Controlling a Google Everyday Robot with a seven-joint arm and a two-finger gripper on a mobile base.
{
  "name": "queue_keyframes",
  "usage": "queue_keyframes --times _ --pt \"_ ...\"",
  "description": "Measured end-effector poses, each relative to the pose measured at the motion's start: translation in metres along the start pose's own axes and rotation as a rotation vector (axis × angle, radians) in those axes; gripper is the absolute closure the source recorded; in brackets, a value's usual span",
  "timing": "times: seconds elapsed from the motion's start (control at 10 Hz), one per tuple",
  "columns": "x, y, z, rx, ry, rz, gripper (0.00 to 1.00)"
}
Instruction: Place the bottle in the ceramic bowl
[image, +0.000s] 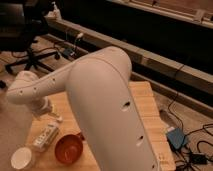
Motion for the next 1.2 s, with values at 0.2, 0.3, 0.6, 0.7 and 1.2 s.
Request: queue_keyframes --times 0.2,0.3,0.6,0.7,1.2 --pt "-0.0001 -0.0001 0.0001 0.000 0.000 0.000 0.35" --pt "-0.0001 -0.0003 0.0003 0.000 0.000 0.000 0.35" --pt "0.0001 -0.0005 0.0010 0.001 0.001 0.001 0.35" --pt "0.0000 -0.0006 0.0011 0.001 0.001 0.001 0.35" --pt "-0.0028 0.0073 -0.0019 -0.092 0.096 0.006 0.35"
